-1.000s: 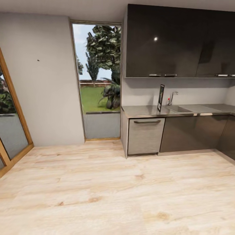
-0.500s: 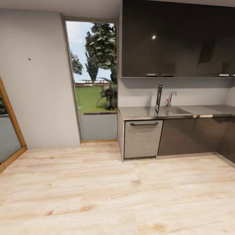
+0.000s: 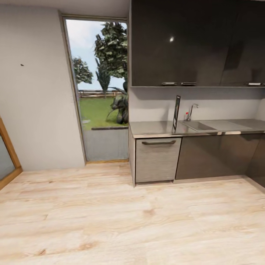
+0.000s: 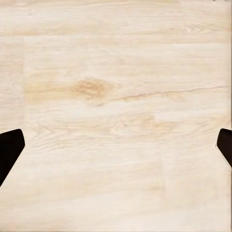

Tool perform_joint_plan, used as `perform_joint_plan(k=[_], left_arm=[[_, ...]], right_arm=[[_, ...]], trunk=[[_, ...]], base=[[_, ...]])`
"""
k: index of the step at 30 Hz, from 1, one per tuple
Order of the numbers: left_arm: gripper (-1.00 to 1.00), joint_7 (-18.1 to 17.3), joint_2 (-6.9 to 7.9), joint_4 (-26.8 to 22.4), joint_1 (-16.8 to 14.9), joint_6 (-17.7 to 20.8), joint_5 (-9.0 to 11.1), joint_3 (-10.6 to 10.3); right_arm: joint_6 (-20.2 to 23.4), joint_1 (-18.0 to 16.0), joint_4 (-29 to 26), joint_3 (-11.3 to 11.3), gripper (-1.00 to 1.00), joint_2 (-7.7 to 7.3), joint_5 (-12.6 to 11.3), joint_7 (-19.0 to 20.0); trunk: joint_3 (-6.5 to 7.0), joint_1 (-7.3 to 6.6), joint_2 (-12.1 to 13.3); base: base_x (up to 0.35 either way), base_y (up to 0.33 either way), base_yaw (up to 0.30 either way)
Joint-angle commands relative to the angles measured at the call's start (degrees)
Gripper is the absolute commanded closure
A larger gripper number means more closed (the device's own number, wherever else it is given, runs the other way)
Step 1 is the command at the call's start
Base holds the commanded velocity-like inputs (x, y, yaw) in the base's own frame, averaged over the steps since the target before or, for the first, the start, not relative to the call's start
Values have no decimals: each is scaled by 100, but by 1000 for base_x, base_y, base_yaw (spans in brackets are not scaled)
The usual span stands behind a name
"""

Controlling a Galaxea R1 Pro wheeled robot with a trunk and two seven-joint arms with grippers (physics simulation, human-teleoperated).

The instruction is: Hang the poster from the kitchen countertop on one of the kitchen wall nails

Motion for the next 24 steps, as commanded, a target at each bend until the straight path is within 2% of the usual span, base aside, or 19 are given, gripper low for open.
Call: perform_joint_plan(k=[1, 13, 24], left_arm=[[-100, -6, -1, -9, 2, -2, 0, 7], [-100, -5, -1, -9, 2, -2, 2, 10], [-100, -2, -1, -9, 2, -2, 2, 10]], right_arm=[[-18, -3, 5, 0, -100, 0, 3, -4], [-18, -3, 5, 0, -100, 0, 3, -4], [-18, -3, 7, 0, -100, 0, 11, -4]], trunk=[[-12, 3, -3], [-114, 3, -3], [-124, 3, -3]], base=[[254, -195, 0], [255, -193, 0], [255, -191, 0]])
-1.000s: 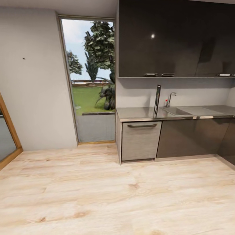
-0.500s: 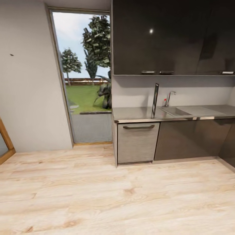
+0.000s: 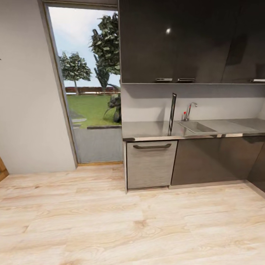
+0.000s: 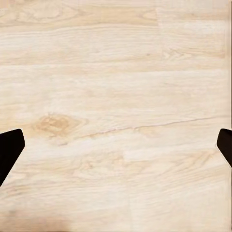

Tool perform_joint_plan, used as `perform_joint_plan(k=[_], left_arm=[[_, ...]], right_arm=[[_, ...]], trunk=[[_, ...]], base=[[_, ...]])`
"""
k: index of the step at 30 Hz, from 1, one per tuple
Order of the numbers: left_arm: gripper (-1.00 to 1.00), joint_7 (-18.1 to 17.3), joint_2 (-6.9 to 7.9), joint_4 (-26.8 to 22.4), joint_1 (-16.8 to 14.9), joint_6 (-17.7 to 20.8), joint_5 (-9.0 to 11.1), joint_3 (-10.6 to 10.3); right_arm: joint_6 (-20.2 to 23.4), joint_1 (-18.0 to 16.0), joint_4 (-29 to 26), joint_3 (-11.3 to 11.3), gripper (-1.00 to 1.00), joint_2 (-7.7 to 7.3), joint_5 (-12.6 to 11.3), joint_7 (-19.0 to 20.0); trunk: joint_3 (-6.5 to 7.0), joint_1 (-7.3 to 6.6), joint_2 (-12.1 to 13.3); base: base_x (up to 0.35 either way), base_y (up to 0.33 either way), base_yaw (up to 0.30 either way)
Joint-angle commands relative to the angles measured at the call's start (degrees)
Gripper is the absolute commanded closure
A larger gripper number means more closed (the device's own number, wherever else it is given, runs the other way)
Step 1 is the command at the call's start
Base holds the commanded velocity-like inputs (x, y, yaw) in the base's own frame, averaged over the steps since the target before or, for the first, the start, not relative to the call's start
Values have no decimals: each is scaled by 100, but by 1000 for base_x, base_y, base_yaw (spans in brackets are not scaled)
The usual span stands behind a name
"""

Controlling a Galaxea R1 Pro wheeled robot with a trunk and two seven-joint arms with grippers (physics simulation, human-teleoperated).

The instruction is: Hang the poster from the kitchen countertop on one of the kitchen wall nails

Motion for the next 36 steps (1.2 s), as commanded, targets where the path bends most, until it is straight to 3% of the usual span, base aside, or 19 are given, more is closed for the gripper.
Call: perform_joint_plan(k=[1, 12, 14, 15, 21, 23, 26, 34, 36], left_arm=[[-100, -3, -1, -9, 2, -2, 0, 6], [-100, -2, 4, -9, 2, -2, 0, 6], [-100, 0, 5, -9, 2, -3, 2, 35], [-100, -17, 0, -9, 2, -9, 12, 418], [-100, -259, -1, -9, 2, -15, 9, 752], [-100, -339, -1, -9, 2, -13, 9, 800], [-100, -406, -1, -9, 2, -11, 9, 839], [-100, -422, -1, -9, 2, -11, 4, 849], [-100, -423, -1, -9, 2, -10, 2, 849]], right_arm=[[-18, -3, 5, 0, -100, 0, 4, -4], [-18, -3, -20, -5, -100, 15, -28, 2], [-142, -3, -506, -7, -100, 37, -23, -17], [-197, -3, -2135, 38, -100, 66, 11, -455], [-95, -68, -3297, 59, -100, 108, 14, -837], [163, -153, -3880, 60, -100, 137, 11, -889], [1499, -568, -5174, 61, -100, 194, 7, -920], [2137, -1413, -5540, 62, -100, 381, 12, -954], [2683, -1709, -5567, 62, -100, 405, 5, -943]], trunk=[[-5, 3, -3], [-5, 3, -3], [-5, 3, -3], [-5, 3, -3], [-5, 3, -3], [-5, 3, -3], [-5, 3, -3], [-5, 3, -3], [-5, 3, -3]], base=[[255, -191, 0], [265, -175, 0], [284, -146, 0], [287, -141, 0], [289, -139, 0], [289, -139, 0], [290, -142, 0], [290, -143, 0], [290, -143, 0]])
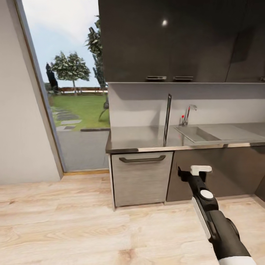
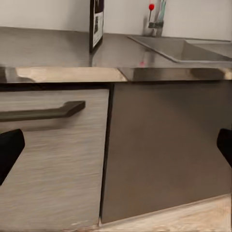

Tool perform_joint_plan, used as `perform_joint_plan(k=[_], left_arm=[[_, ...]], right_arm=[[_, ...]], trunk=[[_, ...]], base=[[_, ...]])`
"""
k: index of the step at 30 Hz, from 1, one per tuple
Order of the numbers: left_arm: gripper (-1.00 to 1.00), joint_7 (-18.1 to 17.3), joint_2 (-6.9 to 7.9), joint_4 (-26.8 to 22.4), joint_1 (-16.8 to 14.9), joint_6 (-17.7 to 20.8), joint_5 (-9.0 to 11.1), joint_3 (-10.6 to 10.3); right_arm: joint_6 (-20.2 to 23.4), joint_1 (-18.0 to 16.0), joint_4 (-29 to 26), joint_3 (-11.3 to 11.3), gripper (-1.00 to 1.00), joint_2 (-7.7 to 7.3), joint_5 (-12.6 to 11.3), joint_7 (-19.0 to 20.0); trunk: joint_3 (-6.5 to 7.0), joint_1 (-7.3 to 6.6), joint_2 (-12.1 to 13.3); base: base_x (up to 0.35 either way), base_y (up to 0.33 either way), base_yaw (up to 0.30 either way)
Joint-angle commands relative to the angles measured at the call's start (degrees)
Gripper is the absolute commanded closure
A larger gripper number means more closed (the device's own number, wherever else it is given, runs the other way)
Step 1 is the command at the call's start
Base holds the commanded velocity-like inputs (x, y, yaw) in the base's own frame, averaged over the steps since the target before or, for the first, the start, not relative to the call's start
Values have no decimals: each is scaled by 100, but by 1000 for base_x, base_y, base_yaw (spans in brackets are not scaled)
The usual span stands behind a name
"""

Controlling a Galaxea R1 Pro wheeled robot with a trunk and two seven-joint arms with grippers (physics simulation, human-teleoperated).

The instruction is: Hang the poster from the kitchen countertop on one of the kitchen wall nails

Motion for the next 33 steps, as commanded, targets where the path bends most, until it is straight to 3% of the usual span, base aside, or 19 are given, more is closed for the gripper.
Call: perform_joint_plan(k=[1, 2, 5, 11, 19, 33], left_arm=[[-100, -39, -3, -7, 1, -2, 0, 20], [-100, -39, -3, -7, 1, -2, -1, 21], [-100, -39, 3, -7, 1, -2, -2, 42], [-100, -47, 1, -7, 1, -2, -2, 88], [-100, -48, 5, -13, 1, -9, 2, 99], [-100, -48, 5, -16, 1, -10, 7, 100]], right_arm=[[179, -64, -11, 7, -100, 1, 1, -18], [571, -370, -27, 19, -100, 98, -7, -6], [712, -641, 64, 222, -100, 240, -26, 5], [747, -763, 130, 541, -100, 307, -58, -2], [752, -796, 127, 607, -100, 387, -66, -4], [753, -799, 164, 613, -100, 398, -58, -20]], trunk=[[-6, 3, -3], [-6, 3, -3], [-6, 3, -3], [-6, 3, -3], [-6, 3, -3], [-6, 3, -3]], base=[[291, -143, 0], [302, -141, 0], [310, -114, 0], [326, -36, 0], [335, -5, 0], [336, 0, 0]])
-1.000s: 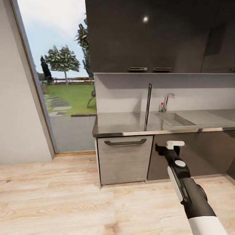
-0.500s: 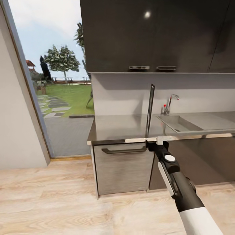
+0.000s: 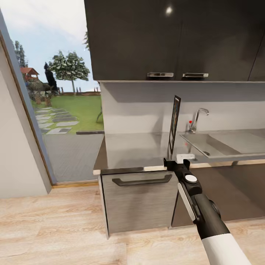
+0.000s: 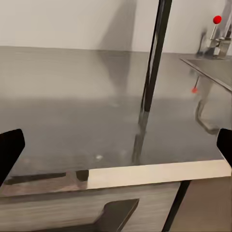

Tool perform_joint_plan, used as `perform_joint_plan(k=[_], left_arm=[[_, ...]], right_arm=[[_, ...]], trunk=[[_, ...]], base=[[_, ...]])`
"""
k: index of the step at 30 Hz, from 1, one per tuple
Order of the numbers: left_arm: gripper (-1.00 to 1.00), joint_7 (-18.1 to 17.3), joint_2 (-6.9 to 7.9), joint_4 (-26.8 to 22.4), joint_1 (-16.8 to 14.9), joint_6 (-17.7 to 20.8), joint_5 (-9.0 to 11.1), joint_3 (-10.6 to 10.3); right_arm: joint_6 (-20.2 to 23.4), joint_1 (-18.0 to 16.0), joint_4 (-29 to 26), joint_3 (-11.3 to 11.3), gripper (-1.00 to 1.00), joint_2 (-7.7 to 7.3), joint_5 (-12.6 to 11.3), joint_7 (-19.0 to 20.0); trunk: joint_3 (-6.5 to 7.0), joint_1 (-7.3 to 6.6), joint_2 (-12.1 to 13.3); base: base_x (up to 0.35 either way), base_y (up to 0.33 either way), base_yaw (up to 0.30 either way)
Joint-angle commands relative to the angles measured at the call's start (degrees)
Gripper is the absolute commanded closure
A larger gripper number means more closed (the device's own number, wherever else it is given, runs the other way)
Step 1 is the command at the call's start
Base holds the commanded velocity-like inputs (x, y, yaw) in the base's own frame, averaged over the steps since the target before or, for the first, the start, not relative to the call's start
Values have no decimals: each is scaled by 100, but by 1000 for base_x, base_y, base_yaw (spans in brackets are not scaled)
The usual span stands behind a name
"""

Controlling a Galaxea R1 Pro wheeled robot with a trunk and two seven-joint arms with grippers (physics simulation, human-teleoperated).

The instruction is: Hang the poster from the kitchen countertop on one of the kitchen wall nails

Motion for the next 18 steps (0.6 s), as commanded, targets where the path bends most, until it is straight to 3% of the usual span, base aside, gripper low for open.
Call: perform_joint_plan(k=[1, 9, 18], left_arm=[[-100, -40, -3, -6, 1, -3, 1, 19], [-100, -46, -4, -6, 1, -2, -1, 19], [-100, -47, -3, -17, 1, 11, -7, 19]], right_arm=[[33, -4, 2, 11, -100, 0, -2, -33], [23, -4, 24, 15, -100, 2, -9, -33], [16, -4, 55, 16, -100, 30, -3, -37]], trunk=[[-5, 4, -3], [-5, 4, -3], [-5, 4, -3]], base=[[336, 0, 0], [323, 0, 0], [73, 0, 0]])
